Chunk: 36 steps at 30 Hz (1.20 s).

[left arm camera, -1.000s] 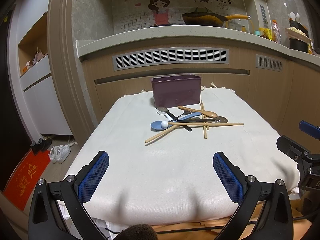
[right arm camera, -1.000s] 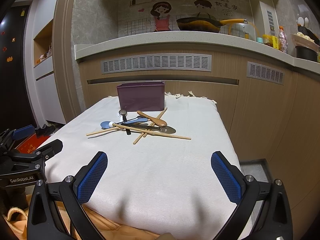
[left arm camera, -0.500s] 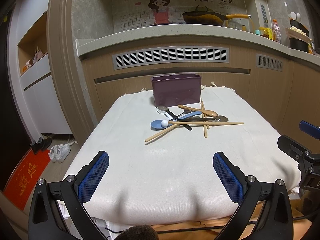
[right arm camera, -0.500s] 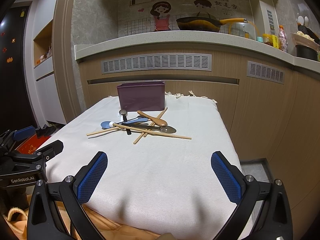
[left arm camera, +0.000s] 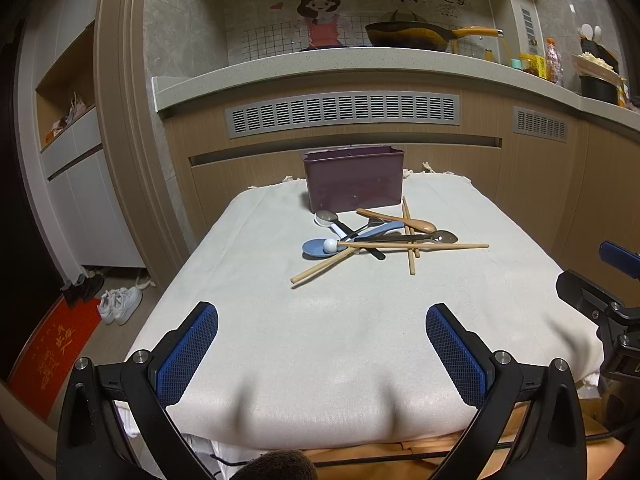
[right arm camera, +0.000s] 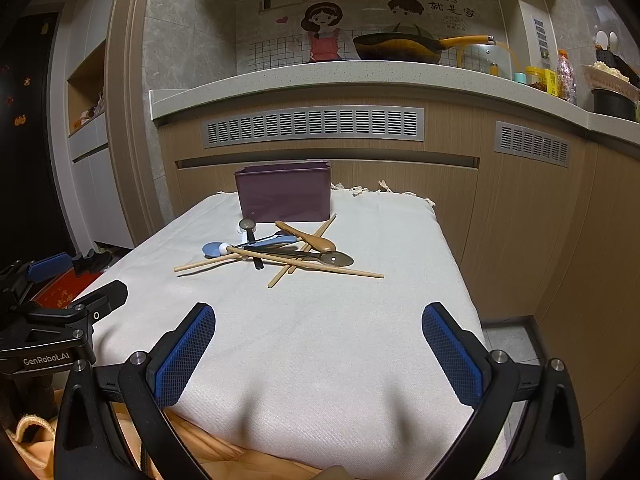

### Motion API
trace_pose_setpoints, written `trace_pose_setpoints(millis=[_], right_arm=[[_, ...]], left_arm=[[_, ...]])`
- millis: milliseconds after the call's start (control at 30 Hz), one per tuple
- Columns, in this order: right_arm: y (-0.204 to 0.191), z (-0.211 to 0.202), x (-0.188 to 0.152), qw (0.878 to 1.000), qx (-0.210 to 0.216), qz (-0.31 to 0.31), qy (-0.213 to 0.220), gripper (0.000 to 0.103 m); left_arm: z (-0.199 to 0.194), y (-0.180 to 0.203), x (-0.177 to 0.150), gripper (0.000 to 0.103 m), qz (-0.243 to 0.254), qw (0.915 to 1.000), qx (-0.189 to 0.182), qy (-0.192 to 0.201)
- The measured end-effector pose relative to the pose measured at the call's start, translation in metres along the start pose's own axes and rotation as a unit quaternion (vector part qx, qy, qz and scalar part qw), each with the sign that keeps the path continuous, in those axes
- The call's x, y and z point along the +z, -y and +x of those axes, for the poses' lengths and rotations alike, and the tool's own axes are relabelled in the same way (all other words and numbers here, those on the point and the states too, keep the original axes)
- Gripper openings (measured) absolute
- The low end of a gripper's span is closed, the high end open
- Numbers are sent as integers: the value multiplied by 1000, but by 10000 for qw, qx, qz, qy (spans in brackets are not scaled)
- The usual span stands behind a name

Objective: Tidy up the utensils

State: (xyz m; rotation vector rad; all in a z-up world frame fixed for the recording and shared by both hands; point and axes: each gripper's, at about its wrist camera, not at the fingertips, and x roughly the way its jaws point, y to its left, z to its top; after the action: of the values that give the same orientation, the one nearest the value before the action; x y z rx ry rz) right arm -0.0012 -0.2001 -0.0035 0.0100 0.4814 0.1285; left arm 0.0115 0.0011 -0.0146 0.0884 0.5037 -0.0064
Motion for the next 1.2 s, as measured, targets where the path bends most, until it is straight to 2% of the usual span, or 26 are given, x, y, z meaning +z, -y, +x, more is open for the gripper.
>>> trace_pose_setpoints(millis=[1200], right_arm=[[-2, 8, 0, 9998, 58, 148, -136, 103]], left_arm=[[7, -1, 2, 103, 145, 9999, -56, -60]])
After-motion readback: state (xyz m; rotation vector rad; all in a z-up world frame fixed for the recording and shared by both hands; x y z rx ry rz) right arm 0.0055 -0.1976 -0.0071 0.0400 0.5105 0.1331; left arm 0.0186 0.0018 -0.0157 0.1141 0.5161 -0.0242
